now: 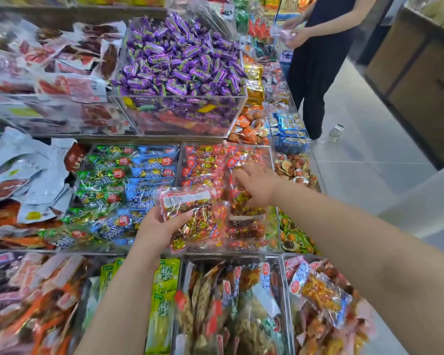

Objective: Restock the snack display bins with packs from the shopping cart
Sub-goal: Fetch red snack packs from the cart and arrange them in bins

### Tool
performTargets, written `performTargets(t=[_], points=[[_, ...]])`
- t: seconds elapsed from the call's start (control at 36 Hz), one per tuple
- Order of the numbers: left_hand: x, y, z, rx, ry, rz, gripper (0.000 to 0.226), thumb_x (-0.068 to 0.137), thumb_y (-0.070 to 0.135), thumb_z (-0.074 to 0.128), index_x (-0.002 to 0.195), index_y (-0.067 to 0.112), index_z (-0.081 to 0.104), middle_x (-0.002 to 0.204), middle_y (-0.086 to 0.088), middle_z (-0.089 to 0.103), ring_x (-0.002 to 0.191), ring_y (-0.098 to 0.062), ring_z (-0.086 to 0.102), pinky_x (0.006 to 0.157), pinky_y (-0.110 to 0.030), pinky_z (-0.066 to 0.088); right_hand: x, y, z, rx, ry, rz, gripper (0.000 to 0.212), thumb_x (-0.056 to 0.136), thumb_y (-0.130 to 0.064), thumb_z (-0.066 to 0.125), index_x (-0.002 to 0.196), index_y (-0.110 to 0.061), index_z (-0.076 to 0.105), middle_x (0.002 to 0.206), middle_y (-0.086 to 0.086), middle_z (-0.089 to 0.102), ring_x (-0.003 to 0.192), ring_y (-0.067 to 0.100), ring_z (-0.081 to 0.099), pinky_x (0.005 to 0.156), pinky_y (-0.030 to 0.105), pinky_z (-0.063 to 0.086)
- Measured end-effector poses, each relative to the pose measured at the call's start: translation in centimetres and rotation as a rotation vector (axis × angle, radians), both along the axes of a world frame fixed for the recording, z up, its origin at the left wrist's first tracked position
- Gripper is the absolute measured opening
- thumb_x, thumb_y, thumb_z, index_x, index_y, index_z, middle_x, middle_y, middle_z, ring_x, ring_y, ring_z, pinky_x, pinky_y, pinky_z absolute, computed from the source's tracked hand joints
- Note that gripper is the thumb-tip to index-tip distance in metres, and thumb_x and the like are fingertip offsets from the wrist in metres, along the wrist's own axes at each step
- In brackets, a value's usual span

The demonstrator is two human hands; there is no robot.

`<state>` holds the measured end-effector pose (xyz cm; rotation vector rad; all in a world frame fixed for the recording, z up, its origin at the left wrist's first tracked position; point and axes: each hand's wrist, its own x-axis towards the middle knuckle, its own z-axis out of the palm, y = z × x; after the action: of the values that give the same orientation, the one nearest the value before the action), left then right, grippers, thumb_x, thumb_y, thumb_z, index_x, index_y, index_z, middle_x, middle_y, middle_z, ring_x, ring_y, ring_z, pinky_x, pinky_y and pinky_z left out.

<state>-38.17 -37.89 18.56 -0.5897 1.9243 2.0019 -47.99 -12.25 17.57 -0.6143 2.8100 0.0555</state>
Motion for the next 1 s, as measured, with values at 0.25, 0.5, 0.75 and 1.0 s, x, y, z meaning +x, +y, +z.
performTargets(t=[0.25, 0.5, 0.75, 1.0], points=[[-0.3, -0.2, -0.6, 0.002, 0.0, -0.007, 0.035, 0.069, 0.027, 0.084, 0.095, 0.029, 0.061, 0.086, 0.001, 0.075, 0.076, -0.022, 0.074, 0.052, -0.034, 0.056, 2.8, -1.1, -4.7, 0.173, 0.117, -0.041, 0.085, 0.09, -0.013, 0.04, 0.146, -0.022, -0.023, 0.154, 0.013, -0.027, 0.134, 0.03, -0.037, 0.102, 0.05, -0.027], [-0.8, -0.1, -0.8, 0.044, -0.037, -0.018, 0.052, 0.057, 0.034, 0.086, 0.101, 0.026, 0.061, 0.089, -0.001, 0.076, 0.078, -0.023, 0.074, 0.055, -0.036, 0.056, 1.6, -0.8, -5.7, 0.165, 0.124, -0.041, 0.08, 0.098, -0.052, 0.027, 0.145, -0.013, -0.024, 0.155, 0.011, -0.025, 0.142, 0.028, -0.023, 0.115, 0.045, -0.008], [-0.5, 0.4, -0.4, 0.015, -0.03, -0.013, 0.043, 0.066, 0.029, 0.086, 0.101, 0.027, 0.062, 0.1, -0.004, 0.074, 0.087, -0.027, 0.072, 0.055, -0.036, 0.056, 0.5, -0.9, -5.5, 0.171, 0.137, -0.068, 0.081, 0.093, -0.059, 0.031, 0.149, -0.021, -0.014, 0.157, 0.004, -0.02, 0.145, 0.022, -0.016, 0.117, 0.041, -0.005], [0.3, -0.3, 0.5, -0.051, -0.026, -0.046, 0.112, 0.033, 0.053, 0.089, 0.133, 0.021, 0.05, 0.126, -0.011, 0.062, 0.108, -0.035, 0.063, 0.077, -0.05, 0.058, 3.0, 1.9, -1.6, -0.322, 0.099, -0.224, 0.079, 0.09, -0.053, 0.049, 0.151, -0.019, 0.012, 0.158, 0.006, 0.01, 0.146, 0.024, 0.005, 0.115, 0.037, 0.006]])
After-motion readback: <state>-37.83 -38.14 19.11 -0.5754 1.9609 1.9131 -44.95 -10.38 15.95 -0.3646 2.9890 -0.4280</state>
